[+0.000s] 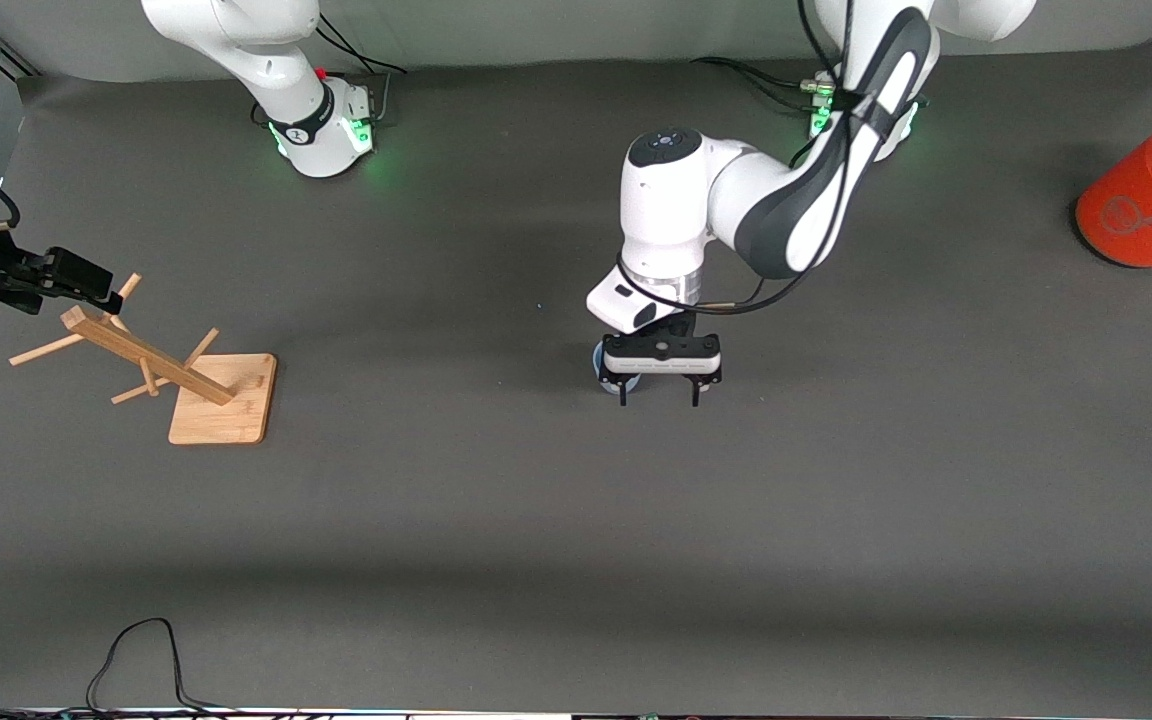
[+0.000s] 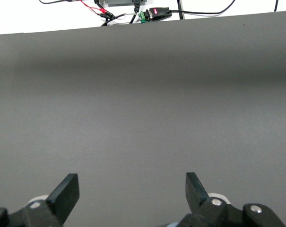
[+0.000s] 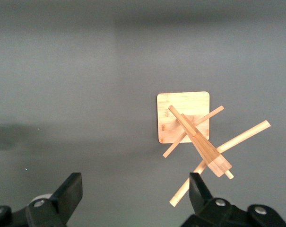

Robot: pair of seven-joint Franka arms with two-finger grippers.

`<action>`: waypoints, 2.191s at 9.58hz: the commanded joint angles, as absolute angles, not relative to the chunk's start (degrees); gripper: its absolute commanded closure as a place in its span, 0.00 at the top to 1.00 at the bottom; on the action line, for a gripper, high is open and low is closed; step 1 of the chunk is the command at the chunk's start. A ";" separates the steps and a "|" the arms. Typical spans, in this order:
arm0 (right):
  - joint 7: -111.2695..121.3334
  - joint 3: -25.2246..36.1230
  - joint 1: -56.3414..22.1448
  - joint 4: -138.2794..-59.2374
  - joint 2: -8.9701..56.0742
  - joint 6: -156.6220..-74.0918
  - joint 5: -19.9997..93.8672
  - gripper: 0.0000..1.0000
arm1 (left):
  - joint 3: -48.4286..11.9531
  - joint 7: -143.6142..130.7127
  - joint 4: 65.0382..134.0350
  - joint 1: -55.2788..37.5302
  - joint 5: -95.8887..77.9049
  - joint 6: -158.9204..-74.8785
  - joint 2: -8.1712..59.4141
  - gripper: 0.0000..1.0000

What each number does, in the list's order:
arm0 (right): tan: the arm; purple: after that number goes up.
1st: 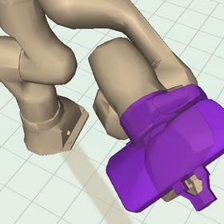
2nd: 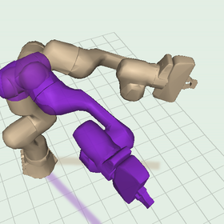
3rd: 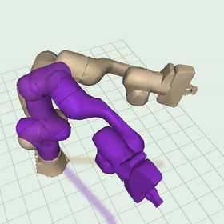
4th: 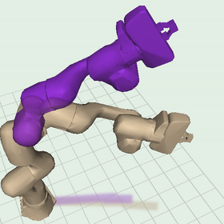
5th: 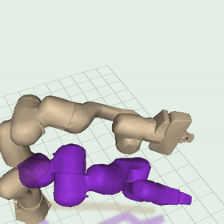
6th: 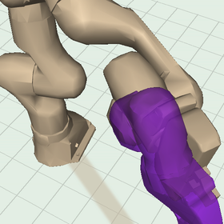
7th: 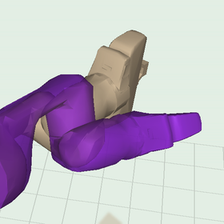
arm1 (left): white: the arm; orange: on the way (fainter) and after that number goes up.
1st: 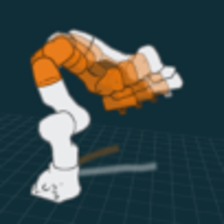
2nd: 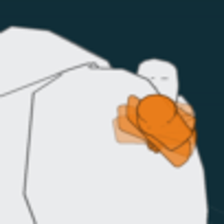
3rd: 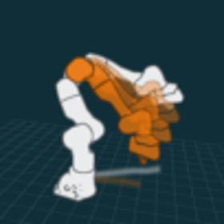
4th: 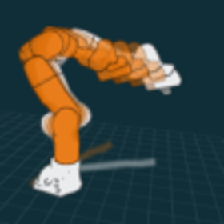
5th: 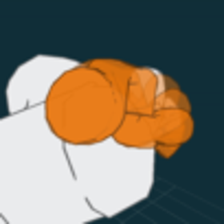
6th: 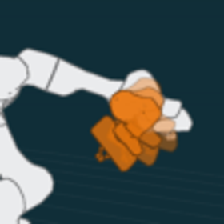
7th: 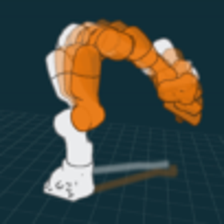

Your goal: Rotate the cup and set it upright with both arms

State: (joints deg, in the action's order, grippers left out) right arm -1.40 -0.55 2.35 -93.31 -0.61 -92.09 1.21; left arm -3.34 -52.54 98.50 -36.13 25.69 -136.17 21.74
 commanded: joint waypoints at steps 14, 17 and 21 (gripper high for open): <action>-0.10 -0.62 1.76 -92.90 -1.49 -91.67 0.62 1.00 | -2.12 -7.84 102.47 -8.63 3.26 -97.13 -6.66 1.00; 2.64 -0.53 1.85 -92.90 -1.58 -90.97 0.62 1.00 | 5.53 0.52 98.89 -10.19 2.20 -93.09 -5.89 1.00; 3.16 -0.53 1.67 -93.08 -1.76 -90.88 0.53 1.00 | 10.37 0.35 89.67 -14.85 2.11 -87.29 -0.27 1.00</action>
